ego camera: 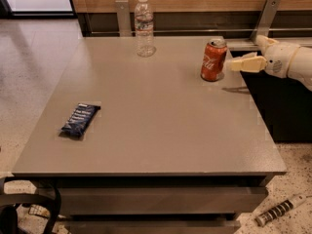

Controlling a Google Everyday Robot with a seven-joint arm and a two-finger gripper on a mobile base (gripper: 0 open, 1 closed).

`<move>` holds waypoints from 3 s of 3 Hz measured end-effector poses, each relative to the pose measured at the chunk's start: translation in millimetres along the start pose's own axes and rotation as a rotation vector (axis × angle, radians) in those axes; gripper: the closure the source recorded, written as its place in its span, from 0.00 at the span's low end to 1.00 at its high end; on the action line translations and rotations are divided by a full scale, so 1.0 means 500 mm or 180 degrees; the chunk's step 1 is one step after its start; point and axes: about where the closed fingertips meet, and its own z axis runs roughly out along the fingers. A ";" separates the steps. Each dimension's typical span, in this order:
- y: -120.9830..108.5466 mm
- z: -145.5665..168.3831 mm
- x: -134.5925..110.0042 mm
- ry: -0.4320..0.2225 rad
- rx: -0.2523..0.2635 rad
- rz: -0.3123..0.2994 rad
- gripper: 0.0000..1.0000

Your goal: Move coke can near rxbar blueberry

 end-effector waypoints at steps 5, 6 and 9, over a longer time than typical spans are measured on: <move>0.054 0.100 0.023 -0.0061 -0.0280 0.0058 0.61; 0.058 0.105 0.022 -0.0063 -0.0296 0.0059 0.84; 0.079 0.105 -0.011 0.0021 -0.0373 0.0046 1.00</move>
Offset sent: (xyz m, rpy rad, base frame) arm 0.0137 0.0451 -0.0220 0.0125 0.0323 0.0805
